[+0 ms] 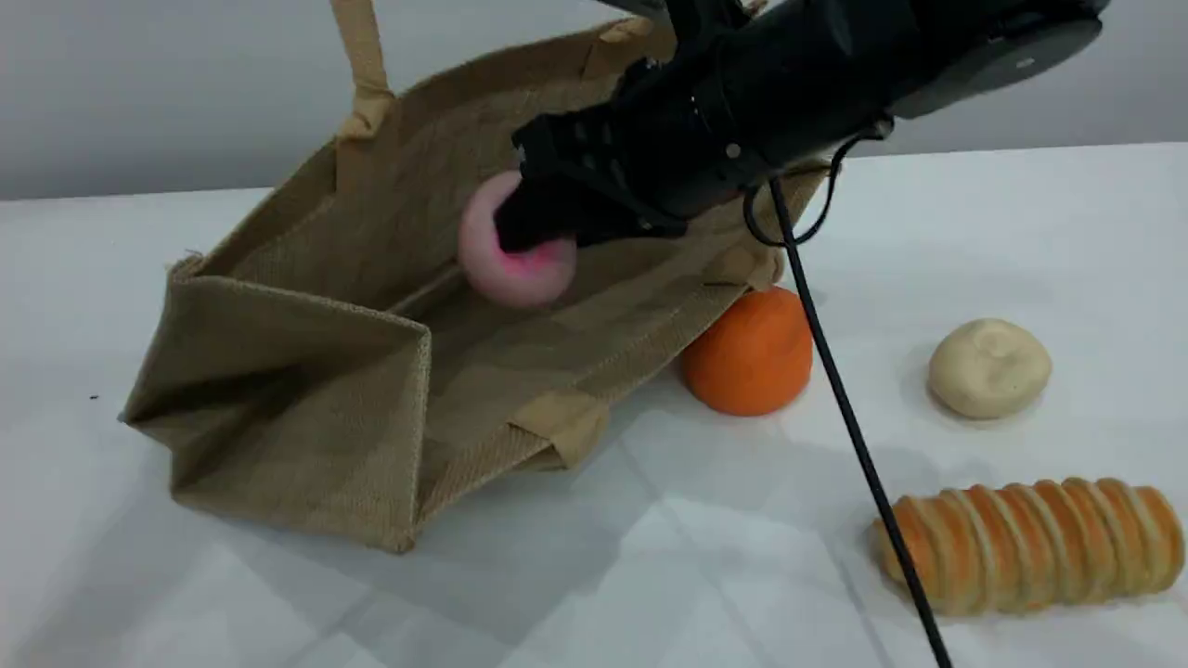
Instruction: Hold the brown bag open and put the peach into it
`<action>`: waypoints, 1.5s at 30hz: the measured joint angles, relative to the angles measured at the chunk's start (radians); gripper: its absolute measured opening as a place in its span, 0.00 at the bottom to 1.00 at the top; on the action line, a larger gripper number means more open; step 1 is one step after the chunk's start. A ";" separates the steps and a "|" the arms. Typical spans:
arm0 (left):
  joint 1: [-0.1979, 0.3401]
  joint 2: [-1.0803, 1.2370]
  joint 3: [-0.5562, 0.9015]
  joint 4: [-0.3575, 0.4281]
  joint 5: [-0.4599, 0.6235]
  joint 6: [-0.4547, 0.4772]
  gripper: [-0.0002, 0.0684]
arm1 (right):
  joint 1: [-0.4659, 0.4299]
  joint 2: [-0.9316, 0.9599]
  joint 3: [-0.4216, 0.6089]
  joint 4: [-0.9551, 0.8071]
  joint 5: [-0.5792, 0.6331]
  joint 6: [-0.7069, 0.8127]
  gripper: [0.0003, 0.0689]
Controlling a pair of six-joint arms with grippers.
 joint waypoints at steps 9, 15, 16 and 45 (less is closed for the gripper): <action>0.000 0.000 0.000 0.003 0.001 0.000 0.13 | -0.001 -0.034 0.001 0.000 -0.064 0.000 0.98; 0.000 0.000 0.000 0.003 0.000 0.000 0.13 | -0.001 -0.167 0.004 -0.169 -0.113 0.015 0.95; 0.000 0.000 0.000 0.003 0.000 0.000 0.13 | -0.003 -0.198 0.004 -0.218 -0.116 0.032 0.93; 0.000 0.000 0.000 0.000 -0.001 0.000 0.35 | -0.183 -0.624 0.004 -1.714 0.106 1.511 0.83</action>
